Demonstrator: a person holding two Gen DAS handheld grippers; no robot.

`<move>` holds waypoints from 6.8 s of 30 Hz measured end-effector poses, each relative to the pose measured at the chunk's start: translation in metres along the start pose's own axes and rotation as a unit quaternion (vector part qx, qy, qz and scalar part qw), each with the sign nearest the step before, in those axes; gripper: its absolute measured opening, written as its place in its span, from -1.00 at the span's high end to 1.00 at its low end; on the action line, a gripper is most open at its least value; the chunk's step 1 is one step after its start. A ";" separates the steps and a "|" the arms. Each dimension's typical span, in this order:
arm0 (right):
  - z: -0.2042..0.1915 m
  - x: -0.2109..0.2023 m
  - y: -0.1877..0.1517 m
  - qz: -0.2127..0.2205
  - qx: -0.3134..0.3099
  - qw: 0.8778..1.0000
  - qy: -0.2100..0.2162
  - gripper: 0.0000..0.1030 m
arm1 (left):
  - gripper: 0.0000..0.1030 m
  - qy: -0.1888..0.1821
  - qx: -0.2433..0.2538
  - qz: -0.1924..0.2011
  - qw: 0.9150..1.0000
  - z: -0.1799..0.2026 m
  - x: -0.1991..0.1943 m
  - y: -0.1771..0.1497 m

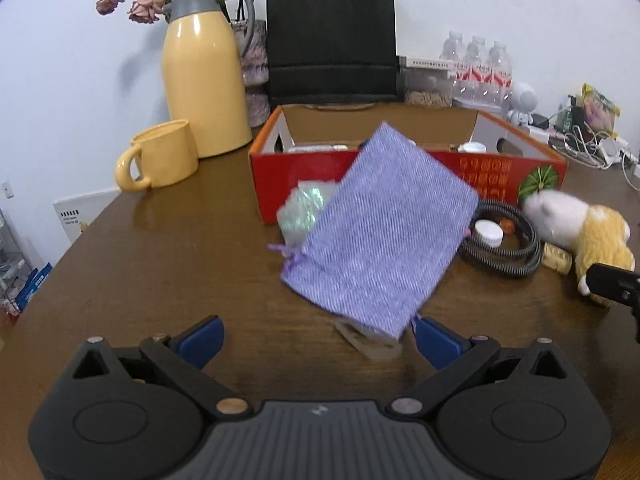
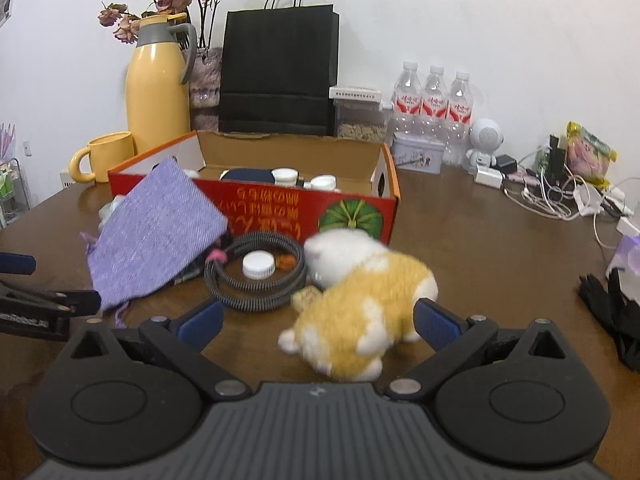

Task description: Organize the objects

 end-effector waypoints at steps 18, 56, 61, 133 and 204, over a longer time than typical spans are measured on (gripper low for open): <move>0.012 -0.013 -0.027 -0.018 0.026 0.999 -0.011 -1.00 | 0.92 -0.040 -0.039 0.008 0.998 -0.020 -0.015 -0.017; 0.022 0.001 -0.011 -0.006 0.053 0.998 -0.035 -1.00 | 0.89 -0.029 -0.064 0.048 0.996 -0.050 -0.024 -0.005; 0.029 0.022 0.002 -0.013 0.076 0.996 -0.047 -1.00 | 0.89 -0.032 -0.064 0.054 0.996 -0.046 -0.026 0.003; 0.063 0.157 0.144 0.049 0.029 0.998 0.034 0.07 | 0.88 -0.069 -0.057 0.110 0.990 0.042 0.100 0.204; 0.024 0.054 0.032 0.030 -0.022 0.999 -0.010 -1.00 | -1.00 -0.042 -0.019 0.139 0.989 0.015 0.022 0.078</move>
Point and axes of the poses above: each gripper's, at about its wrist camera, not at the fingertips, and x roughly the way its jaws point, z to its right, y to its top, the point moved 5 cm from there along x, roughly the way its jaws point, and after that the axes turned 11 degrees about y, right-handed, at the moved point
